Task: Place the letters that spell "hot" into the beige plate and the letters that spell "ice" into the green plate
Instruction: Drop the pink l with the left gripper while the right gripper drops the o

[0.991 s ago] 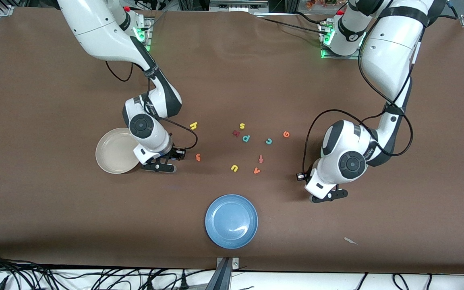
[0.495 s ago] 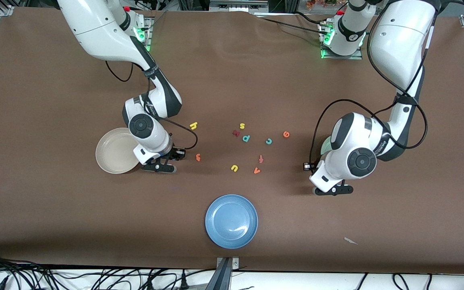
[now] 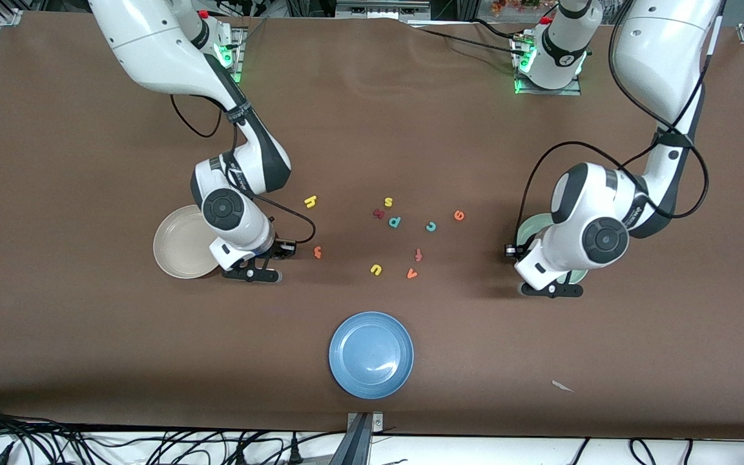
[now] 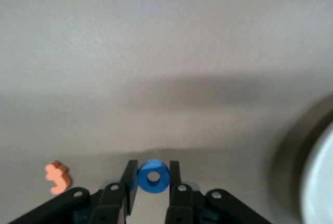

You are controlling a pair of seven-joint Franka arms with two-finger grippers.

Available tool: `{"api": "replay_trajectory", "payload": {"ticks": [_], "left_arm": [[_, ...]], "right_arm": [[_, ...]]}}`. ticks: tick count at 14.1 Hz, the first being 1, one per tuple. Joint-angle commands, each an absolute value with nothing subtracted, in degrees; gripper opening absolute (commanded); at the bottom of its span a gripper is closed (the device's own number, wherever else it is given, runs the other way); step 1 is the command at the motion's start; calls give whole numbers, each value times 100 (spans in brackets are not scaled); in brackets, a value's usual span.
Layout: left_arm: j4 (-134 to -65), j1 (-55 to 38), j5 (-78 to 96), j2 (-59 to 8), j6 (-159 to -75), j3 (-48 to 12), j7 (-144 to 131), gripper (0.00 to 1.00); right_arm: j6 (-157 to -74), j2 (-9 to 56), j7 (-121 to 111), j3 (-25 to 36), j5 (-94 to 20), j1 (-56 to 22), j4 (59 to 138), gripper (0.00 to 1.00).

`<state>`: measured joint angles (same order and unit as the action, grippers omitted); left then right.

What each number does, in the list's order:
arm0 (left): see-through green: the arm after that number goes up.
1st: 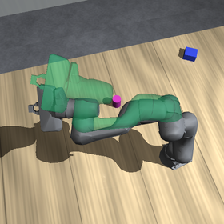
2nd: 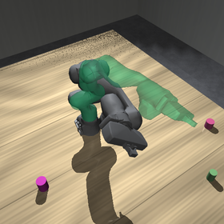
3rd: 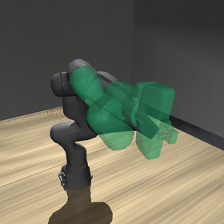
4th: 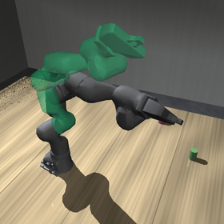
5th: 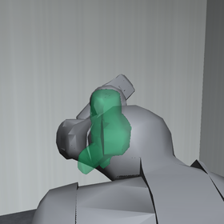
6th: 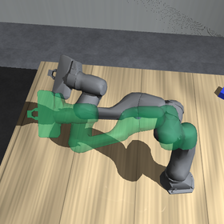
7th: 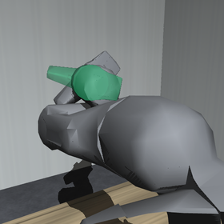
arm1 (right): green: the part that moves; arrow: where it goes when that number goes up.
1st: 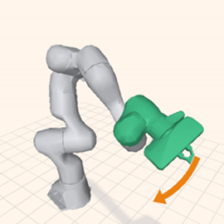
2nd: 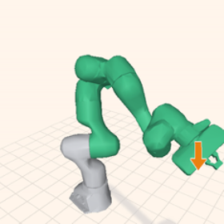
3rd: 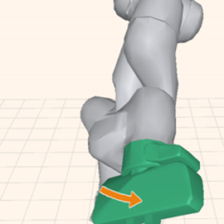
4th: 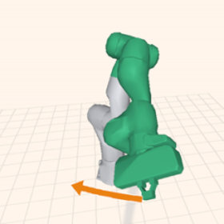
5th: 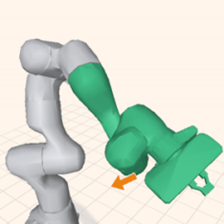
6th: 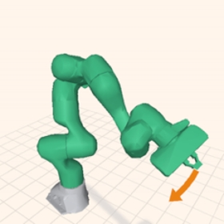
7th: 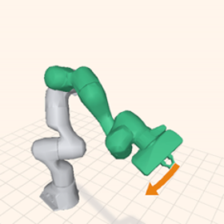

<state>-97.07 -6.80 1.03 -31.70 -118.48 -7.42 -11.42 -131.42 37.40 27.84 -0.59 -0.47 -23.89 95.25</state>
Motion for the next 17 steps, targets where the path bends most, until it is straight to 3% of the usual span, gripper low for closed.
{"api": "replay_trajectory", "payload": {"ticks": [1, 8, 12, 13, 14, 15, 16, 17], "left_arm": [[-10713, -607, -70, -2646, -12645, -765, -862, 0], [-11355, -352, -211, -2689, -13473, -773, -527, 0], [-11347, -193, -220, -2891, -13737, -773, -211, 0], [-11321, -254, -246, -2926, -13737, -773, -176, 12], [-11277, -290, -307, -2927, -13737, -765, -176, 58], [-11198, -273, -325, -2918, -13676, -773, -158, 100], [-11189, -264, -343, -2901, -13632, -773, -106, 100], [-11162, -281, -343, -2848, -13571, -782, -62, 100]], "right_arm": [[-12728, 3411, 2138, 157, -132, -2320, 9606, 19], [-12866, 2682, 670, 948, -149, -2312, 10642, 19], [-13752, 2654, -95, 1265, -158, -2259, 11301, 20], [-14033, 2689, -166, 1257, -158, -2163, 11416, 22], [-14106, 2698, -210, 1257, -237, -2145, 11434, 39], [-14080, 2690, -185, 1257, -464, -2145, 11417, 85], [-13993, 2646, -185, 1231, -840, -2153, 11391, 100], [-13888, 2593, -150, 1196, -1035, -2162, 11356, 100]]}}
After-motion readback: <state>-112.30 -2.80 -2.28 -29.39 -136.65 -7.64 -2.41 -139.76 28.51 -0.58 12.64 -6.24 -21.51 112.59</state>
